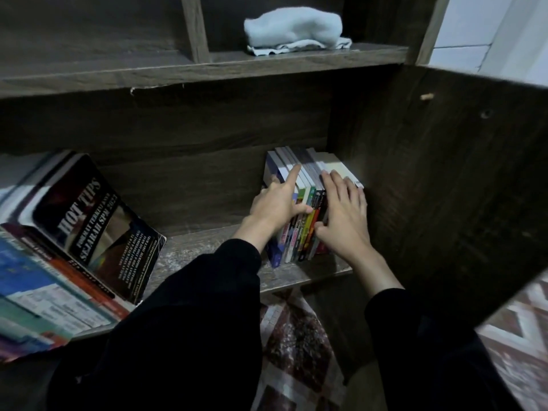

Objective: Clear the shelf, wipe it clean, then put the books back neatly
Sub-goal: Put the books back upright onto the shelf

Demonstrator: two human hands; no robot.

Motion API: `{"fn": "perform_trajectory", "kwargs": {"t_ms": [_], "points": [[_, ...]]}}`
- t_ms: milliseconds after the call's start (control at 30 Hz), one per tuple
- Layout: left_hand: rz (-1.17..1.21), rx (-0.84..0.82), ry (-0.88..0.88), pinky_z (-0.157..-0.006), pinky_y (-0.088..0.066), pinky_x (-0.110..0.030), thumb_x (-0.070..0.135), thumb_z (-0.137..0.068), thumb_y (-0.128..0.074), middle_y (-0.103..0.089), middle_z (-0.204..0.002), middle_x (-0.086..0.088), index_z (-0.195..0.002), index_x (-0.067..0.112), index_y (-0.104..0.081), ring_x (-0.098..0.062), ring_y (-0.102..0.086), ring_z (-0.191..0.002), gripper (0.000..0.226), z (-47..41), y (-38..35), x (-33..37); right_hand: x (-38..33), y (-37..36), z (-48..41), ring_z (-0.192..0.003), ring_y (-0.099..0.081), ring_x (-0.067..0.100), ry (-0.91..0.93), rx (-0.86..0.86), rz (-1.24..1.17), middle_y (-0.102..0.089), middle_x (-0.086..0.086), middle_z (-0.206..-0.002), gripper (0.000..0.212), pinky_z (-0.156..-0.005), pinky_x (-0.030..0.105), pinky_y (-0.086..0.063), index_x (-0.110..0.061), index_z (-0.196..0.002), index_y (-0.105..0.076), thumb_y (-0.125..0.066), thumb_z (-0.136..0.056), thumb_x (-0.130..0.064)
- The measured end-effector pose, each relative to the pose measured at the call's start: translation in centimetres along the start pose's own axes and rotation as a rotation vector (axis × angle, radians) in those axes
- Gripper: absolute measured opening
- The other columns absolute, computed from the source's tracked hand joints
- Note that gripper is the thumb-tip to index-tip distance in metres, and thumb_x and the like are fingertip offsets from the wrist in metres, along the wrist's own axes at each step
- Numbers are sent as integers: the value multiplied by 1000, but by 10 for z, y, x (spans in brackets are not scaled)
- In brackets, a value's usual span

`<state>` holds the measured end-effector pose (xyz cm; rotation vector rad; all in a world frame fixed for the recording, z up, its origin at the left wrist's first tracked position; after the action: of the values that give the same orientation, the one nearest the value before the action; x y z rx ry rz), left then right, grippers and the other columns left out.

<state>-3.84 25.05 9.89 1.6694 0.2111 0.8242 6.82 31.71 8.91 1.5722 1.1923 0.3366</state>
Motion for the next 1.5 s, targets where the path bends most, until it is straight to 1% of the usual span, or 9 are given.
{"fn": "perform_trajectory", "kwargs": {"t_ms": [300, 600, 733, 833, 967, 1067, 1267, 1367, 1500], "points": [[302, 90, -38, -101, -44, -50, 36, -75, -78, -49, -141, -8, -150, 37, 0, -25, -54, -121, 108, 11, 4, -17, -7, 10, 0, -146, 0, 23, -83, 126, -264, -13, 8, -158, 83, -120, 43, -5, -20, -151, -16, -57, -82, -4], [369, 47, -19, -107, -37, -47, 34, -76, -77, -39, -149, -9, -151, 31, 7, -25, -42, -132, 113, 15, 4, -28, -28, 17, 9, -141, -16, 25, -42, 253, -299, -30, 13, -149, 72, -114, 37, -19, -17, -145, -34, -58, -78, -4], [332, 143, 9, -114, -26, -36, 41, -82, -70, -33, -151, -7, -152, 24, -16, -25, -28, -140, 90, 47, 23, -46, -51, 23, 23, -125, -35, 27, 15, 434, -257, -43, 16, -138, 62, -102, 37, -33, -14, -138, -42, -49, -76, -10], [226, 360, 48, -101, -23, -20, 35, -90, -61, -44, -142, -5, -144, 25, -38, -22, -31, -133, 60, 94, 60, -75, -82, 18, 31, -115, -39, 25, 66, 500, -299, -48, 17, -131, 60, -96, 35, -34, -13, -135, -46, -47, -75, -11], [-139, 766, 90, -95, -29, -29, 26, -87, -62, -52, -114, -14, -129, 17, -56, -31, -41, -112, 43, 168, 128, -130, -160, -8, 37, -115, -43, 25, 199, 415, -448, -50, 13, -128, 61, -98, 37, -36, -14, -135, -47, -49, -75, -5], [-310, 914, 205, -95, -26, -38, 32, -83, -59, -46, -115, -18, -128, 12, -54, -30, -32, -109, 50, 217, 166, -177, -231, -27, 41, -113, -45, 28, 320, 296, -542, -52, 11, -126, 63, -97, 38, -38, -13, -135, -48, -48, -72, -5], [-409, 719, 496, -96, -10, -38, 22, -80, -63, -34, -128, -17, -139, 12, -41, -25, -18, -114, 63, 267, 193, -241, -343, -55, 53, -135, -24, 28, 524, -127, -505, -33, 11, -148, 77, -107, 44, -29, -23, -147, -31, -48, -73, -14], [-416, 675, 499, -96, -10, -37, 11, -75, -61, -29, -131, -15, -141, 18, -41, -27, -16, -119, 69, 270, 196, -249, -370, -70, 58, -143, -5, 25, 540, -347, -453, -9, 9, -158, 87, -112, 47, -16, -32, -152, -9, -54, -80, -12], [-403, 706, 467, -96, -8, -35, 5, -74, -60, -29, -132, -14, -139, 20, -47, -23, -13, -120, 67, 269, 201, -248, -372, -77, 55, -144, -7, 27, 453, -399, -533, -7, 10, -159, 94, -114, 50, -19, -35, -152, -2, -55, -79, -10]]}}
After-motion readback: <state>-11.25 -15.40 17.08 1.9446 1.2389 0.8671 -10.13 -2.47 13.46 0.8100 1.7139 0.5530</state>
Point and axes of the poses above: each hand's wrist, its own z-axis away from the middle knuckle, its own y-axis out of the back of the hand, x = y × z, the point moved 7 cm from there along -z, towards the middle knuckle
